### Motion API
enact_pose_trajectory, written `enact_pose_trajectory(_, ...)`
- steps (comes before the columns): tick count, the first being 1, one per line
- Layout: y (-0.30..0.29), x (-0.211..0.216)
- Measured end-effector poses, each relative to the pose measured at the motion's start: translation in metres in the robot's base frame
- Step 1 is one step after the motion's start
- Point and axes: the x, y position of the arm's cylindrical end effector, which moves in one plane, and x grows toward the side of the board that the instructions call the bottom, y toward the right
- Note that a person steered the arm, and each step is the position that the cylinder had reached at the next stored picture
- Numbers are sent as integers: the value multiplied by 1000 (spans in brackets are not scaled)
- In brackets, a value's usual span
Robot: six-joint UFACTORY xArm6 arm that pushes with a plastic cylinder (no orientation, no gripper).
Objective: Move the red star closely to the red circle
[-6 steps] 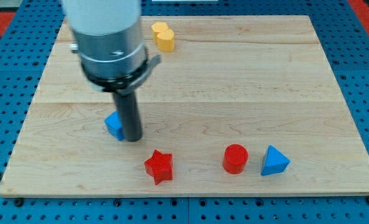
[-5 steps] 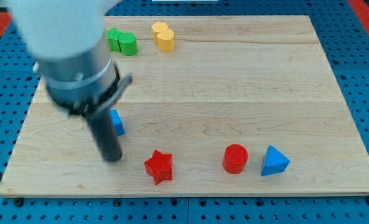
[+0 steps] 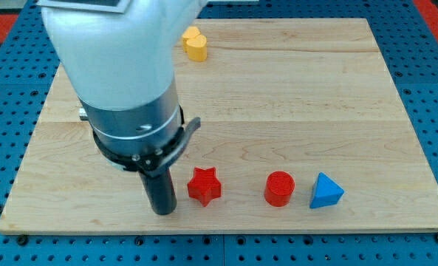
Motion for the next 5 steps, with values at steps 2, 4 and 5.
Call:
enact_pose_trajectory(2, 42, -21)
enact_pose_trajectory(4, 47, -16)
enact_pose_trajectory(5, 5, -17)
